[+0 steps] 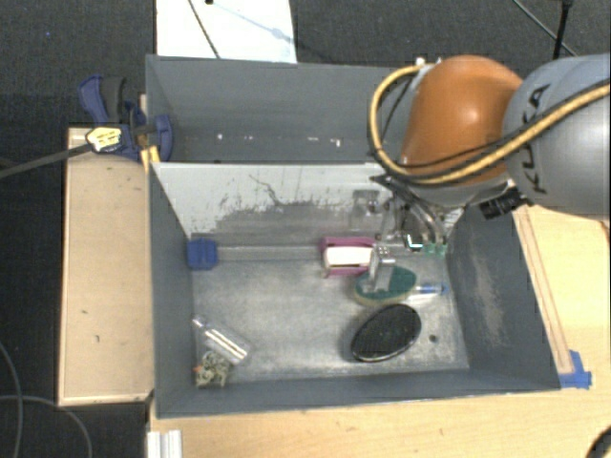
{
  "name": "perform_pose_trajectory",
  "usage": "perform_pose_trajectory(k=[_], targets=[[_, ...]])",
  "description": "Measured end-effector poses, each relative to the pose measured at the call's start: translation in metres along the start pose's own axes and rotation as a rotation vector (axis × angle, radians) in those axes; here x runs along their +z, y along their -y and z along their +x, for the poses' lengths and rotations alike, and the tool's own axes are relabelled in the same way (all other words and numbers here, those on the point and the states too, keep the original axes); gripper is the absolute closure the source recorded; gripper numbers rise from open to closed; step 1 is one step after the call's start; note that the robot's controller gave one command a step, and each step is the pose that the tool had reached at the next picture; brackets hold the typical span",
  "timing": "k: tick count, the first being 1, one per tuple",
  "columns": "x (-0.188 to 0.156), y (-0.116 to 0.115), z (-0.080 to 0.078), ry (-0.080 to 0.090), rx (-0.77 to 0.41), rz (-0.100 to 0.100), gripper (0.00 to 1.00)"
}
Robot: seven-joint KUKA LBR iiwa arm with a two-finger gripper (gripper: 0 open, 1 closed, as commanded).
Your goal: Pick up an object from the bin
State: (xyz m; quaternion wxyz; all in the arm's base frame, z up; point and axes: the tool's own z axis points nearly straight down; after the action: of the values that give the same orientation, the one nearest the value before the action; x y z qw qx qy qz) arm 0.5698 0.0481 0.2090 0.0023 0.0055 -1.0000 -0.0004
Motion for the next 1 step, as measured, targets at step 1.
perform_pose_trajectory(k=[1], targets=[[0.1101, 0.0748, 0.0780, -0.007, -0.002, 0.000, 0.00]])
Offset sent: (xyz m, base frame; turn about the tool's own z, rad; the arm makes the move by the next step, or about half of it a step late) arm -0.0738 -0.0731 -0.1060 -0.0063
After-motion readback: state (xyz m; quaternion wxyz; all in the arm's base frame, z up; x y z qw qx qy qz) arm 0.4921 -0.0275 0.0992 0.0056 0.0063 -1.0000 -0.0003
